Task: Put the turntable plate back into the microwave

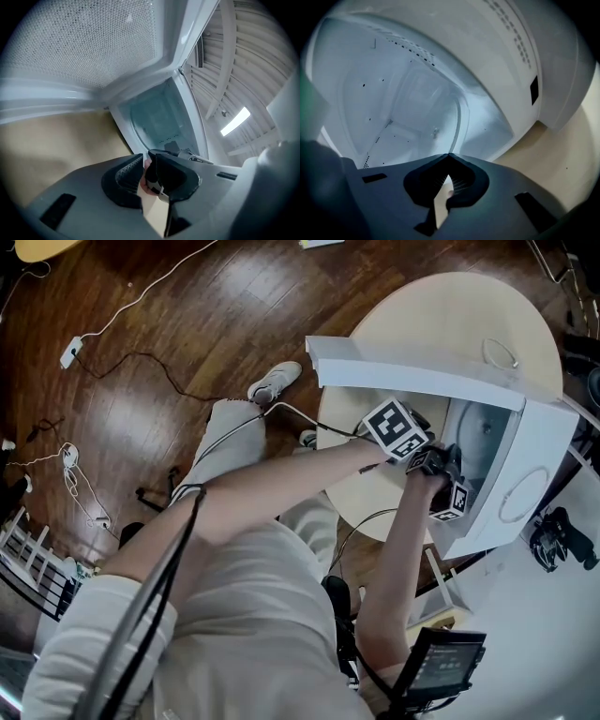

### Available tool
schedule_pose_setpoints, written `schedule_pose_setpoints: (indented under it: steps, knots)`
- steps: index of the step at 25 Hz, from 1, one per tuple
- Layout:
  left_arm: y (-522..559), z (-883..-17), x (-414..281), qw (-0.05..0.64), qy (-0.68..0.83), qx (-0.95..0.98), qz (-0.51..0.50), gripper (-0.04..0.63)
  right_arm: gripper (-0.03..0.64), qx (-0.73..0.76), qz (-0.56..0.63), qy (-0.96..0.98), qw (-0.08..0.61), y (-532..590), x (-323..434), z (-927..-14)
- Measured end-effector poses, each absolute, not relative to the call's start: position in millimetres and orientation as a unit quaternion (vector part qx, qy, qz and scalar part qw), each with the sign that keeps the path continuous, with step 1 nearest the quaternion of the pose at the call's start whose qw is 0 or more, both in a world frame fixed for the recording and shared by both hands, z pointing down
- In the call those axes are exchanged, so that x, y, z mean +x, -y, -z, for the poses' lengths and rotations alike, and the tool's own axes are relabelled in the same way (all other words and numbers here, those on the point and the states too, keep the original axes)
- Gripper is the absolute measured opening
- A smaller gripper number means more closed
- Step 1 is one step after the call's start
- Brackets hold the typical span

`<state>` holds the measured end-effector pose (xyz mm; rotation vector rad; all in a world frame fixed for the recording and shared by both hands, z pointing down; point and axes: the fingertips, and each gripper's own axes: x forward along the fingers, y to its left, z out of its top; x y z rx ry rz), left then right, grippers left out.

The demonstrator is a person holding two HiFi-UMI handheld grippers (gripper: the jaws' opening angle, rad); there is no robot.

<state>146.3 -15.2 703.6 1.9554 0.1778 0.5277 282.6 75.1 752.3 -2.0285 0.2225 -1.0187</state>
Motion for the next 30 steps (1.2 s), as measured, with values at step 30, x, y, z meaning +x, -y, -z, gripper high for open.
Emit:
schedule_pose_setpoints:
  steps: [30]
  knots:
    - [-0.8, -681.2, 125.4, 0.488, -0.088, 0.830, -0.254, 0.068, 0.069, -0.787, 0.433, -0.067, 0.433, -73.1, 277.9, -754.9]
